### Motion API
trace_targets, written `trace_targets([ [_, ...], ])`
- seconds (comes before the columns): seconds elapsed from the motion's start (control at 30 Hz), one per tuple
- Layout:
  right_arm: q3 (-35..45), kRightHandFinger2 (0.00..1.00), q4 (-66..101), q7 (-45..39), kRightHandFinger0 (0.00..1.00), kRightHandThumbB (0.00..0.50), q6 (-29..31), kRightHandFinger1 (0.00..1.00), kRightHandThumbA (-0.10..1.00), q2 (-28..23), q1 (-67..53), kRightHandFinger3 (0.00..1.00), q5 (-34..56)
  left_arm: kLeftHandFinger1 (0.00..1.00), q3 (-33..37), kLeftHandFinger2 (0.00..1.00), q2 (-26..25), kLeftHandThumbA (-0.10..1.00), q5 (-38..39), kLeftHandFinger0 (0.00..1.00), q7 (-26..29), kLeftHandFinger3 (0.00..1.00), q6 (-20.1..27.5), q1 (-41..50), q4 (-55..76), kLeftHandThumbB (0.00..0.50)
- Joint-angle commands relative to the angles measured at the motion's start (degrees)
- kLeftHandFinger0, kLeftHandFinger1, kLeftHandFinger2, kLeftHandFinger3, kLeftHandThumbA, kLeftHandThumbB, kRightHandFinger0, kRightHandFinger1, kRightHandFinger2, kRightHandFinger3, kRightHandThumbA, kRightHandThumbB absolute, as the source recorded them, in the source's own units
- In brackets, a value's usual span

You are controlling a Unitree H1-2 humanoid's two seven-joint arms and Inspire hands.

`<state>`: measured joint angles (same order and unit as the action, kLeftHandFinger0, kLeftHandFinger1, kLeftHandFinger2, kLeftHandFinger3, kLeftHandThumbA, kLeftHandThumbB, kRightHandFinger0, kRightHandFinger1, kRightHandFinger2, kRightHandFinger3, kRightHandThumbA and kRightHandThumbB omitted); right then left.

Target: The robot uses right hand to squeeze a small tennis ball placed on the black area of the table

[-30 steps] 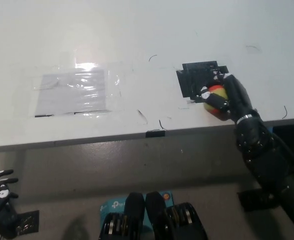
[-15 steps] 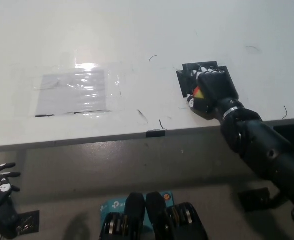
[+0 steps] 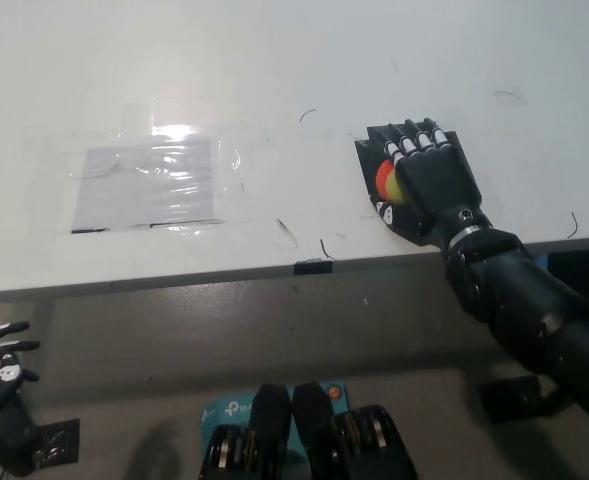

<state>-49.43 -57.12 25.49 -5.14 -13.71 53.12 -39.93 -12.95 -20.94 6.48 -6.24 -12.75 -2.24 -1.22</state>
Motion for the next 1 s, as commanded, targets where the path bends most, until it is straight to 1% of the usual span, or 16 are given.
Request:
trace_targets([
  [0.0, 3.3, 1.0, 4.64, -2.18, 1.0, 0.5, -1.34, 1.0, 0.74, -1.62, 0.34, 1.0, -1.71, 0.41, -0.18, 0.61, -1.53, 0.02, -0.67, 0.26, -0.2, 0.72, 0.95, 0.11, 2.22, 0.055],
  [0.13, 6.54, 1.0, 10.35, -5.06, 1.0, 0.5, -1.78, 1.0, 0.73, -1.98, -0.81, 1.0, -1.58, 0.38, -0.36, 0.59, -1.12, 0.02, -0.39, 0.22, -0.07, 0.69, 1.16, 0.49, 2.11, 0.068],
  [0.2, 7.38, 1.0, 12.66, -5.66, 1.0, 0.5, -2.29, 1.0, 0.8, -2.13, -1.36, 1.0, -2.42, 0.41, -0.32, 0.6, -1.02, 0.03, -0.4, 0.26, -0.14, 0.68, 1.74, 0.87, 1.92, 0.07],
  [0.33, 9.82, 1.0, 19.9, -9.2, 1.0, 0.5, -3.44, 1.0, 0.88, -2.59, -2.62, 1.0, -2.43, 0.39, -0.48, 0.59, -0.71, 0.03, 0.14, 0.24, -0.3, 0.68, 1.47, 1.44, 1.9, 0.076],
  [0.43, 12.06, 1.0, 24.72, -11.44, 1.0, 0.5, -4.16, 1.0, 0.88, -2.8, -3.47, 1.0, -1.75, 0.38, -0.33, 0.59, -0.88, 0.05, -0.12, 0.23, -0.46, 0.67, 2.55, 1.47, 1.47, 0.081],
  [0.53, 15.97, 1.0, 31.5, -12.87, 1.0, 0.5, -4.54, 1.0, 0.81, -3.01, -5.0, 1.0, -0.33, 0.42, -0.42, 0.61, -0.82, 0.06, -0.32, 0.27, -0.17, 0.67, 2.29, 1.86, 1.57, 0.086],
  [0.6, 17.49, 1.0, 33.72, -14.11, 1.0, 0.5, -4.46, 1.0, 0.81, -3.17, -5.56, 1.0, -0.77, 0.43, -0.26, 0.62, -0.76, 0.06, -0.71, 0.28, 0.0, 0.69, 2.33, 2.14, 1.54, 0.079],
  [0.67, 21.23, 1.0, 40.73, -15.02, 1.0, 0.493, -6.06, 1.0, 0.78, -3.61, -7.66, 1.0, 0.43, 0.39, -0.37, 0.59, -0.75, 0.04, -0.35, 0.25, -0.24, 0.67, 2.55, 2.08, 1.28, 0.082],
  [0.73, 22.83, 1.0, 44.61, -17.07, 1.0, 0.496, -7.4, 1.0, 0.77, -3.67, -8.91, 1.0, 0.54, 0.38, -0.68, 0.59, -0.71, 0.04, 0.02, 0.25, -0.32, 0.66, 2.71, 2.44, 1.14, 0.084],
  [0.77, 24.74, 1.0, 49.01, -18.24, 1.0, 0.486, -7.83, 1.0, 0.77, -4.32, -10.58, 1.0, 1.42, 0.39, -0.75, 0.58, -0.67, 0.05, 0.06, 0.25, -0.22, 0.66, 2.4, 2.47, 1.23, 0.089],
  [0.8, 26.67, 1.0, 52.85, -18.91, 1.0, 0.466, -8.24, 1.0, 0.74, -4.77, -12.24, 1.0, 2.65, 0.38, -0.79, 0.58, -0.65, 0.04, 0.15, 0.23, -0.27, 0.66, 2.68, 2.5, 1.18, 0.087],
  [0.83, 29.93, 1.0, 56.73, -18.88, 1.0, 0.429, -7.98, 1.0, 0.6, -4.45, -14.87, 1.0, 6.33, 0.38, -0.49, 0.58, -0.62, 0.05, -0.42, 0.23, -0.16, 0.66, 3.31, 2.7, 0.9, 0.092],
  [0.87, 30.15, 1.0, 56.74, -19.23, 1.0, 0.432, -7.92, 1.0, 0.59, -4.2, -14.95, 1.0, 6.1, 0.38, -0.54, 0.58, -0.6, 0.05, -0.39, 0.23, -0.16, 0.66, 3.4, 2.81, 0.8, 0.091],
  [0.9, 33.5, 1.0, 61.27, -17.43, 1.0, 0.275, -7.5, 1.0, 0.47, -4.16, -19.04, 1.0, 7.82, 0.39, -0.51, 0.58, -0.55, 0.05, -0.54, 0.23, -0.06, 0.66, 3.58, 2.86, 0.82, 0.088],
  [0.93, 37.62, 1.0, 61.24, -13.41, 0.74, 0.248, -3.06, 0.97, 0.28, -2.18, -22.76, 1.0, 12.62, 0.38, -0.6, 0.57, -0.32, 0.03, -0.15, 0.23, -0.22, 0.66, 3.56, 3.23, 0.84, 0.078],
  [0.97, 40.68, 1.0, 60.23, -10.91, 0.55, 0.213, 0.49, 0.74, 0.19, -0.63, -25.23, 1.0, 16.04, 0.39, -0.71, 0.57, -0.22, 0.03, 0.09, 0.24, -0.26, 0.65, 3.4, 3.25, 0.88, 0.09],
])
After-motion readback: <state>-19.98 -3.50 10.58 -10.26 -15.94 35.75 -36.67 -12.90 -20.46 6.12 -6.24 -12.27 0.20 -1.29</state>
